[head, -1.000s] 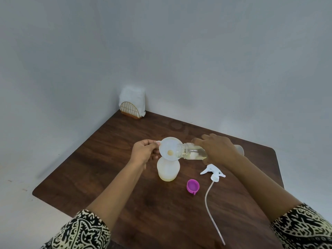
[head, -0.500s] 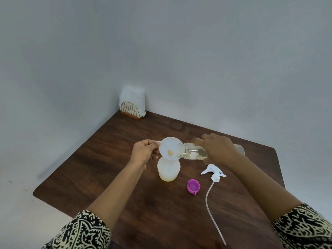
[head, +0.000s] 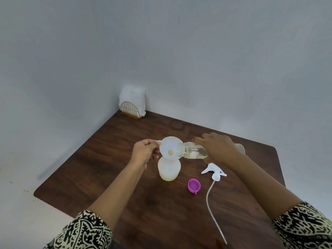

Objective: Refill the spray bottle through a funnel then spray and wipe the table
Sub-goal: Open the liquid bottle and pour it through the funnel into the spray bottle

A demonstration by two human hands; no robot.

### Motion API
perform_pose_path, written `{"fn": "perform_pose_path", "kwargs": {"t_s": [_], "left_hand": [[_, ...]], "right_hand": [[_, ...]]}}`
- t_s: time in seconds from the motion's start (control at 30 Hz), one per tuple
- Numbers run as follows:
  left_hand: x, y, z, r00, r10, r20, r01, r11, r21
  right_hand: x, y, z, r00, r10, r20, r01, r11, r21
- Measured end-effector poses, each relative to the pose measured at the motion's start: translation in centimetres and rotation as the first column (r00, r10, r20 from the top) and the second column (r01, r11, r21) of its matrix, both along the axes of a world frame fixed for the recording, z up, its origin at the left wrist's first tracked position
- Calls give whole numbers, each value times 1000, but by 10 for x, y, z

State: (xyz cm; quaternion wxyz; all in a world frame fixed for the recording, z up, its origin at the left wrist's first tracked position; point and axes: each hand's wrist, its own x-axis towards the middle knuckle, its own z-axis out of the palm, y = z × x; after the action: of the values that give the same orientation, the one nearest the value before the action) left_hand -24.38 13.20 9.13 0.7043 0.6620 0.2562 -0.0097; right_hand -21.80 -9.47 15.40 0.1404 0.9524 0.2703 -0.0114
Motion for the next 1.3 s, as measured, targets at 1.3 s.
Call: {"fn": "perform_pose_path", "kwargs": {"t_s": [1.3], "left_hand": [[-1,2,-2,1000,-2,9,2,1000,24]], "right_hand": [[-2,4,5,1000,12,-3,-12,1000,-17]]}}
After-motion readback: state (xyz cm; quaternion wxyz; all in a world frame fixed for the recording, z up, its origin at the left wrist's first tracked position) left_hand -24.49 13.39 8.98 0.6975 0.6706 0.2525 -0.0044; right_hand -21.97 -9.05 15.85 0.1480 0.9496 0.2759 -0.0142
